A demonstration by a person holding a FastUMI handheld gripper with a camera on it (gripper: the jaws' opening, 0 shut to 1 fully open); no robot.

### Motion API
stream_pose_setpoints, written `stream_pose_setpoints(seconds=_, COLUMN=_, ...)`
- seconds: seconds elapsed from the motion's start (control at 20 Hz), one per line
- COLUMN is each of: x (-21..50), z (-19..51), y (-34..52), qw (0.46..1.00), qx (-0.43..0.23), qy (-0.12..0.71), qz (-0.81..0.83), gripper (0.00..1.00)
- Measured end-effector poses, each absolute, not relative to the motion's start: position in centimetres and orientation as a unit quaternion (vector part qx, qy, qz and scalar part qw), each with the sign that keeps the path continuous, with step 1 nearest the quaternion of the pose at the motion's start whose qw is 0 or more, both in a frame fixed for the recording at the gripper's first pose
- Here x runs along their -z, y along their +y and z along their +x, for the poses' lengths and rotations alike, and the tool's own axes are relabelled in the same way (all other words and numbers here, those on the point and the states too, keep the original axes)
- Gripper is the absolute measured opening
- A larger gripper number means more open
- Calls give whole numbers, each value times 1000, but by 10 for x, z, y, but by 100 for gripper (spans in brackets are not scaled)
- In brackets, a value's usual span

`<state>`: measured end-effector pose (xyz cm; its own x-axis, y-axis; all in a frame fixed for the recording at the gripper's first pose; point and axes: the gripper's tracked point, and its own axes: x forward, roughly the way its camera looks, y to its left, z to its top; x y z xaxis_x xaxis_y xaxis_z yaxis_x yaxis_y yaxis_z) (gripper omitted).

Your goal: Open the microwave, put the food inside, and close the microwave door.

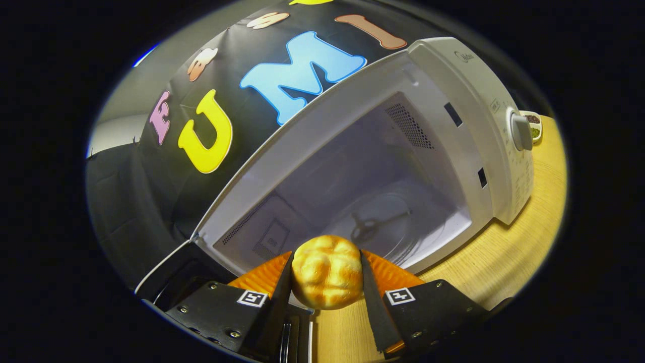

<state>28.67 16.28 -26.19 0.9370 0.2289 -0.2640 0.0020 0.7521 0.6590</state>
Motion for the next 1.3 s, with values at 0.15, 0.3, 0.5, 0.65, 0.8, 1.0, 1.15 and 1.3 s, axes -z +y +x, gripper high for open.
stream_pose_setpoints(seconds=0.15, x=271, z=301, y=161, qw=918, qx=-43, qy=165, qz=358, gripper=70)
stream_pose_setpoints(seconds=0.3, x=280, z=317, y=154, qw=918, qx=-26, qy=167, qz=358, gripper=70)
stream_pose_setpoints(seconds=0.5, x=293, z=325, y=156, qw=917, qx=-19, qy=179, qz=355, gripper=74)
stream_pose_setpoints(seconds=0.65, x=296, z=329, y=152, qw=925, qx=-7, qy=171, qz=338, gripper=75)
stream_pose_setpoints(seconds=0.8, x=298, z=333, y=148, qw=927, qx=4, qy=168, qz=335, gripper=79)
stream_pose_setpoints(seconds=1.0, x=295, z=334, y=143, qw=934, qx=9, qy=161, qz=319, gripper=86)
stream_pose_setpoints(seconds=1.15, x=293, z=333, y=138, qw=939, qx=10, qy=159, qz=306, gripper=97)
stream_pose_setpoints(seconds=1.3, x=292, z=324, y=135, qw=942, qx=0, qy=168, qz=292, gripper=97)
